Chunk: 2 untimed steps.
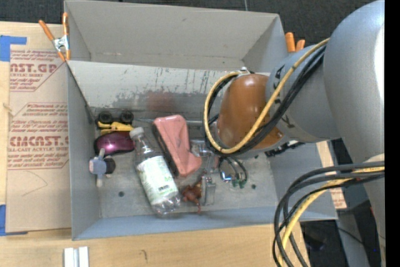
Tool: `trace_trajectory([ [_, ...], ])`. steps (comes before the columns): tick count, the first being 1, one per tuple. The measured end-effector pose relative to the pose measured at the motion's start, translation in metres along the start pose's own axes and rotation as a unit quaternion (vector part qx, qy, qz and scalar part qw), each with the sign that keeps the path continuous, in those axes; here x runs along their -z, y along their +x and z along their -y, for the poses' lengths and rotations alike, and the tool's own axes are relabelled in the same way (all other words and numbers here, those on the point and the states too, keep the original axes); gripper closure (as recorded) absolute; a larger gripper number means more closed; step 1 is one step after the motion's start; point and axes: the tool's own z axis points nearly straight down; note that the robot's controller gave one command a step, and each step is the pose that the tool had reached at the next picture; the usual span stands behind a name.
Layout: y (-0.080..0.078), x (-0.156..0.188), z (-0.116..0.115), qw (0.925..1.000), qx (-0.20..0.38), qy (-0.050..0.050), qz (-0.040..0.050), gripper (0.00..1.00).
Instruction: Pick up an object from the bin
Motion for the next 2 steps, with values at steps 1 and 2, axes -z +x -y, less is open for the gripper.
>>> trace_trajectory([
  [1, -0.0051, -0.008, 0.0106, 0.9998, -0.017, 0.001, -0.01, 1.0],
  [2, -0.005, -0.0079, 0.0105, 0.9998, -0.017, 0.001, -0.0098, 1.0],
])
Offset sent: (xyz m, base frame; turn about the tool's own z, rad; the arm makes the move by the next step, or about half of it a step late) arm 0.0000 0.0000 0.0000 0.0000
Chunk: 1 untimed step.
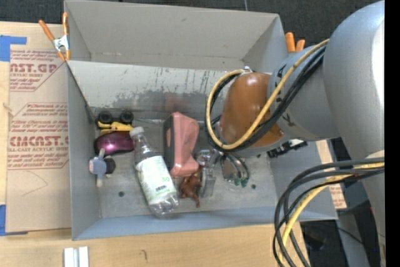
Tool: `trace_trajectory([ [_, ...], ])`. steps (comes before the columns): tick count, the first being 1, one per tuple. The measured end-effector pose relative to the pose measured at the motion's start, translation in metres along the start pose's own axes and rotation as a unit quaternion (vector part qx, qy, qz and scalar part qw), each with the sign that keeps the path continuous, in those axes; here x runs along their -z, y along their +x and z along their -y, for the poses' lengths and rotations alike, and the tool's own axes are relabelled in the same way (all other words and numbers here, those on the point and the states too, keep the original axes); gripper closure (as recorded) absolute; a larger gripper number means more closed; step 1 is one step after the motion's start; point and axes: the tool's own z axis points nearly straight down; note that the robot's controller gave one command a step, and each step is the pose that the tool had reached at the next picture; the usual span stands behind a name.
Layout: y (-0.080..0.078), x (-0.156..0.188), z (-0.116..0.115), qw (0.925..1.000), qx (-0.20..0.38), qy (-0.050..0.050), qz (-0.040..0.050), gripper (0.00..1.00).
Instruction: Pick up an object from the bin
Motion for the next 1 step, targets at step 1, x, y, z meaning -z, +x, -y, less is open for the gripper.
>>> trace_trajectory([
  [1, 0.0033, 0.0396, -0.0048, 1.0, 0.001, 0.0, 0.0028, 1.0],
])
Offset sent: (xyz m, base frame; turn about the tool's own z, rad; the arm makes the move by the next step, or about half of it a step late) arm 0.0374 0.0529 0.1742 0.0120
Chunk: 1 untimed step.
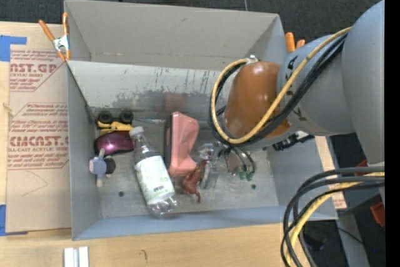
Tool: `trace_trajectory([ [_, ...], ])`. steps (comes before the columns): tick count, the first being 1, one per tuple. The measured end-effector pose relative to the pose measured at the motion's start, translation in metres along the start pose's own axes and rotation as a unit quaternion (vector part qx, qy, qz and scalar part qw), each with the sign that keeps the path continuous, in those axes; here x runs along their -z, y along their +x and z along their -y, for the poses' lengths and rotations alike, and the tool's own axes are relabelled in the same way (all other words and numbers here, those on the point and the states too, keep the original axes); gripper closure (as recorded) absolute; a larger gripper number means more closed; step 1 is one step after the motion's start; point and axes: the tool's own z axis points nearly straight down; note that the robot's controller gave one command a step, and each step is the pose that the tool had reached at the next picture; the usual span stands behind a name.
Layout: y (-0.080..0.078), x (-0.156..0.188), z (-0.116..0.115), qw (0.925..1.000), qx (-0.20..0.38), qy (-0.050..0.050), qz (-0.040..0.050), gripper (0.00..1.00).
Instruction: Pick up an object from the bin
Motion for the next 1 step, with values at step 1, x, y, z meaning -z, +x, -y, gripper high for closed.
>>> trace_trajectory([
  [1, -0.0389, 0.1348, -0.049, 1.0, -0.006, -0.001, 0.0075, 1.0],
])
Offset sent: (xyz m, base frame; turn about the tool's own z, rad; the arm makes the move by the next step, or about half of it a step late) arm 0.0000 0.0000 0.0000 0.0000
